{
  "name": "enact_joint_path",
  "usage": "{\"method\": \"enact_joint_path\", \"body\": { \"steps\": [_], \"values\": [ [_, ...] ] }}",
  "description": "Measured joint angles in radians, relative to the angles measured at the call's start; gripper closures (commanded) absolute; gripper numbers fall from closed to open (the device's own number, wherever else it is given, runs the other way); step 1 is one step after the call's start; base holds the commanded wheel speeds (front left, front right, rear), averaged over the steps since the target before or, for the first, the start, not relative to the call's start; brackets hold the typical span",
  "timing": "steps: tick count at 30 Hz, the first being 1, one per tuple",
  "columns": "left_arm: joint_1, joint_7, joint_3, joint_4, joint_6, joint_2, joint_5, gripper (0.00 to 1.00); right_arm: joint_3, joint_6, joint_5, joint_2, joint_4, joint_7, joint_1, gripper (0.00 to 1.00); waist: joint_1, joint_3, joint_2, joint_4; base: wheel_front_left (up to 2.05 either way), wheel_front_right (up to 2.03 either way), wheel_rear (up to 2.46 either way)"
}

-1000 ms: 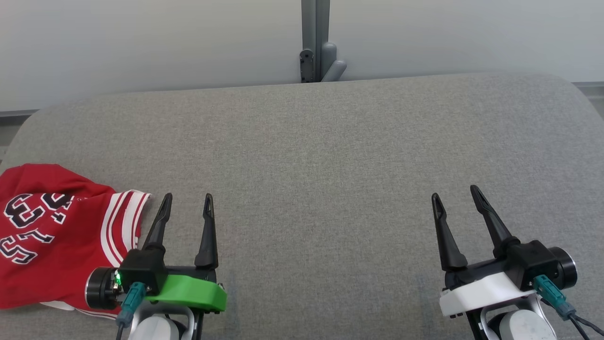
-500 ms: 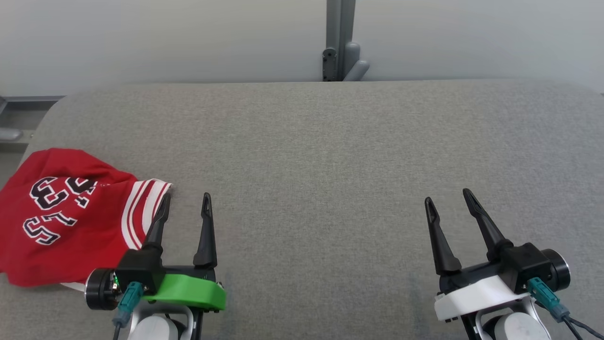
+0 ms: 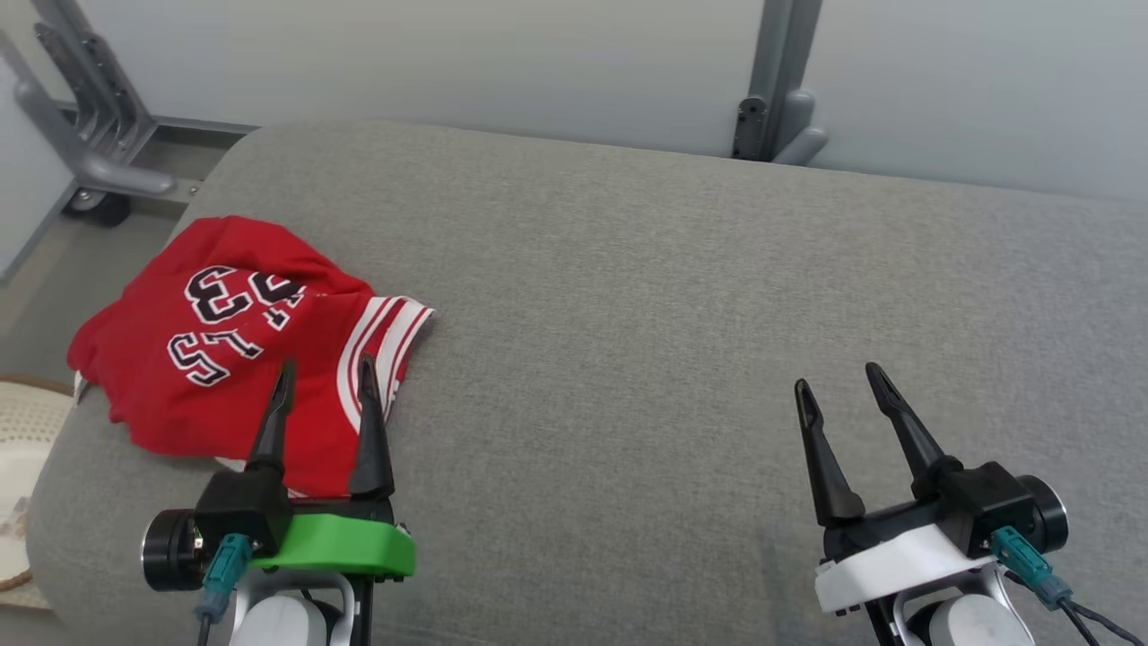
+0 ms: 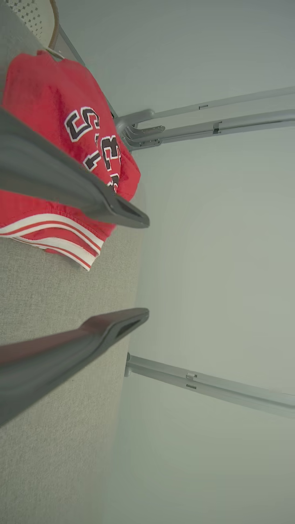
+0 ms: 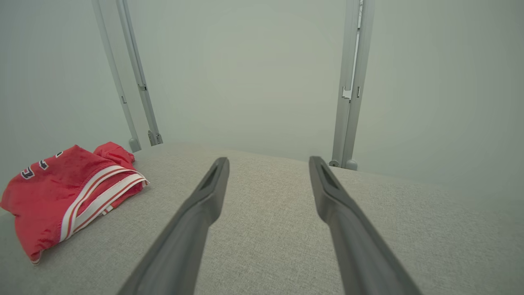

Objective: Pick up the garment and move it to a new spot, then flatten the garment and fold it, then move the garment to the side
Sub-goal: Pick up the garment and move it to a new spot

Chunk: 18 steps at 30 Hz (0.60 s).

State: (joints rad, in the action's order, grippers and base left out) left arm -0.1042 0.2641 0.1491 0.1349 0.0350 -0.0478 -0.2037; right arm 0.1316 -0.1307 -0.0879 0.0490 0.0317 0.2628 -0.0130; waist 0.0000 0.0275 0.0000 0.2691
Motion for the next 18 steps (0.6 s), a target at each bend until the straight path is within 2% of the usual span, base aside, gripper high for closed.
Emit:
{"method": "enact_joint_path", "body": {
  "steps": [10,18],
  "values": [
    [0.000,0.000,0.004,-0.011,0.011,0.000,0.002,0.00,-0.003,0.000,-0.010,-0.001,-0.001,0.000,-0.002,0.00,0.0000,0.003,0.0000,0.110,0.00,0.00,0.00],
    [0.001,0.000,-0.002,-0.016,0.022,0.000,0.002,0.00,0.003,0.000,-0.008,-0.001,0.002,0.000,-0.008,0.00,0.0000,0.015,0.0000,0.159,0.00,0.00,0.00]
  ]
}}
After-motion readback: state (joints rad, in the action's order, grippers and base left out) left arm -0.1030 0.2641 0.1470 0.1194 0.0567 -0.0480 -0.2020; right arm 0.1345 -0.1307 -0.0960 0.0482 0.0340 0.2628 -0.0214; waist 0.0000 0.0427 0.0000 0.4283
